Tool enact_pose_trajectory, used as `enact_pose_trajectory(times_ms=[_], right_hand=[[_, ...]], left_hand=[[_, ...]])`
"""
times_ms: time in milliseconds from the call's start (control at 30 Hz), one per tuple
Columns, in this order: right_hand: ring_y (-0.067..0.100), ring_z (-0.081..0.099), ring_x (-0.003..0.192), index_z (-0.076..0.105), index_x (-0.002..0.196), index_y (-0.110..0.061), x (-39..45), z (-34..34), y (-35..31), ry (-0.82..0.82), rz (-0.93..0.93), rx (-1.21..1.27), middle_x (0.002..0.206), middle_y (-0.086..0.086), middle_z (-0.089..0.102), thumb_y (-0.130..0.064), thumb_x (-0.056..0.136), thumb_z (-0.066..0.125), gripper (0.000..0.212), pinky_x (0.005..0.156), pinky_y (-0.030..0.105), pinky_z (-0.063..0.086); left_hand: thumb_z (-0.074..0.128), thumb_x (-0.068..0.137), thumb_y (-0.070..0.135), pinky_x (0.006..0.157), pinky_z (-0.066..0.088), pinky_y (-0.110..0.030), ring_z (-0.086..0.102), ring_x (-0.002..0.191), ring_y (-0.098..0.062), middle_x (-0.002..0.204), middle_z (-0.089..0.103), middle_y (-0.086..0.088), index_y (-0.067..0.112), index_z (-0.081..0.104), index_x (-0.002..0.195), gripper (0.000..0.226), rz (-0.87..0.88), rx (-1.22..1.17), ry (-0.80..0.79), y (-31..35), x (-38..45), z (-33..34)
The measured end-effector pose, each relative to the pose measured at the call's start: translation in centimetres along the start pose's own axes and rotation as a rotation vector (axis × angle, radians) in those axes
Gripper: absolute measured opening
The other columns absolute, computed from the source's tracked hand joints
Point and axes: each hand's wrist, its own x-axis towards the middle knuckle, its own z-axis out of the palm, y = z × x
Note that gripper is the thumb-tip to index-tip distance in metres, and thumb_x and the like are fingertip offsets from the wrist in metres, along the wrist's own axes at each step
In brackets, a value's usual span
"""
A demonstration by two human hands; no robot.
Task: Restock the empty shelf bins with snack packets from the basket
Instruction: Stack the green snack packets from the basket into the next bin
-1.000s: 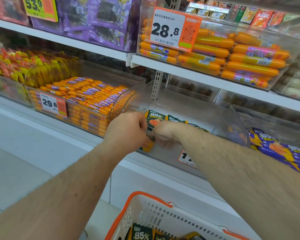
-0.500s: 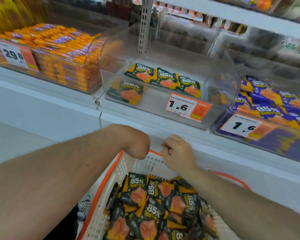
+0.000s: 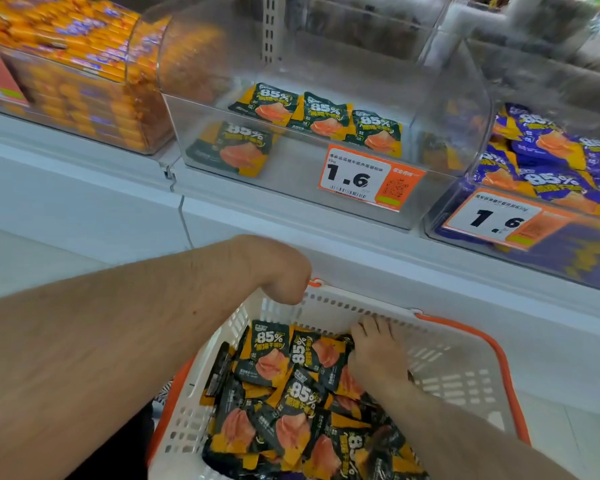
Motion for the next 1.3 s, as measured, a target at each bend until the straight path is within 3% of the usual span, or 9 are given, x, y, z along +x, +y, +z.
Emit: enact_pose_trajectory(times_ms=[367,467,600,733,800,967,1100,1200,1300], right_hand=[[0.027,0.051,0.112,0.063,0.113,-0.015,0.2,-2.2,0.0,-0.246,0.057,-0.076,0.123,0.008,0.053,-0.006,0.088,0.053,0.029,0.095,0.036,0.042],[0.023,0.056,0.102,0.064,0.108,-0.016,1.3,-5.8,-0.1,-0.255,0.049,0.025,0.111,0.006,0.061,-0.010,0.085,0.054,0.026,0.087,0.034,0.050],[0.018,0.052,0.088,0.064,0.101,-0.021,3.0,-12.0,-1.2,-0.283,0.017,0.243,0.104,0.002,0.061,-0.008,0.081,0.057,0.024,0.073,0.028,0.047],[0.018,0.055,0.083,0.061,0.074,-0.024,4.2,-17.9,-2.4,-0.300,-0.013,0.440,0.088,-0.001,0.060,0.000,0.077,0.055,0.026,0.064,0.024,0.043],[0.017,0.053,0.075,0.061,0.068,-0.022,4.5,-20.7,-3.1,-0.306,0.008,0.607,0.079,0.000,0.059,0.006,0.076,0.059,0.029,0.058,0.024,0.037],[0.017,0.045,0.066,0.064,0.062,-0.016,4.0,-25.5,-4.8,-0.315,0.021,1.056,0.059,-0.002,0.053,0.015,0.072,0.058,0.033,0.059,0.027,0.031],[0.020,0.053,0.068,0.065,0.071,-0.011,3.3,-28.1,-5.4,-0.379,-0.054,1.417,0.069,0.005,0.059,-0.014,0.067,0.063,0.005,0.066,0.031,0.040],[0.024,0.047,0.071,0.066,0.068,-0.016,3.3,-29.7,-5.5,-0.415,0.010,1.502,0.078,0.008,0.058,-0.044,0.072,0.066,0.028,0.067,0.034,0.036],[0.021,0.044,0.060,0.062,0.073,-0.019,2.9,-31.1,-5.7,-0.344,0.094,1.393,0.072,0.004,0.054,-0.046,0.085,0.064,0.030,0.055,0.029,0.030]], left_hand=[[0.042,0.098,0.018,0.104,0.044,-0.041,0.053,0.121,-0.024,0.136,0.055,-0.006,0.013,0.056,0.132,0.037,0.010,-0.022,0.015,-0.1,-0.4,-0.2],[0.043,0.098,0.018,0.102,0.045,-0.039,0.054,0.120,-0.025,0.134,0.056,-0.007,0.010,0.058,0.129,0.035,0.032,-0.034,0.036,-0.2,-0.8,-0.7],[0.046,0.094,0.017,0.081,0.041,-0.032,0.049,0.093,-0.021,0.106,0.052,-0.003,0.013,0.052,0.100,0.009,0.056,-0.048,0.107,-0.8,-1.2,-1.2],[0.058,0.094,0.032,0.099,0.043,-0.033,0.050,0.122,-0.021,0.138,0.051,-0.001,0.017,0.047,0.139,0.049,0.083,-0.162,0.204,-1.1,-3.4,-1.8],[0.064,0.090,0.040,0.102,0.043,-0.035,0.050,0.122,-0.020,0.137,0.051,0.001,0.020,0.044,0.141,0.059,0.111,-0.237,0.249,-1.5,-4.3,-1.9],[0.072,0.082,0.029,0.070,0.048,-0.028,0.061,0.090,-0.020,0.097,0.066,-0.001,0.023,0.062,0.096,0.018,0.183,-0.299,0.398,-2.2,-5.9,-2.2],[0.075,0.081,0.011,0.061,0.044,-0.022,0.060,0.077,-0.014,0.081,0.064,0.008,0.026,0.062,0.083,0.020,0.246,-0.448,0.534,-3.7,-8.9,-3.5],[0.078,0.077,0.006,0.067,0.052,-0.032,0.063,0.078,-0.021,0.079,0.066,0.002,0.026,0.063,0.075,0.025,0.302,-0.534,0.661,-5.2,-11.2,-4.3],[0.080,0.071,-0.004,0.074,0.055,-0.040,0.066,0.079,-0.025,0.084,0.070,-0.007,0.020,0.066,0.071,0.028,0.410,-0.722,0.877,-5.8,-12.5,-4.7]])
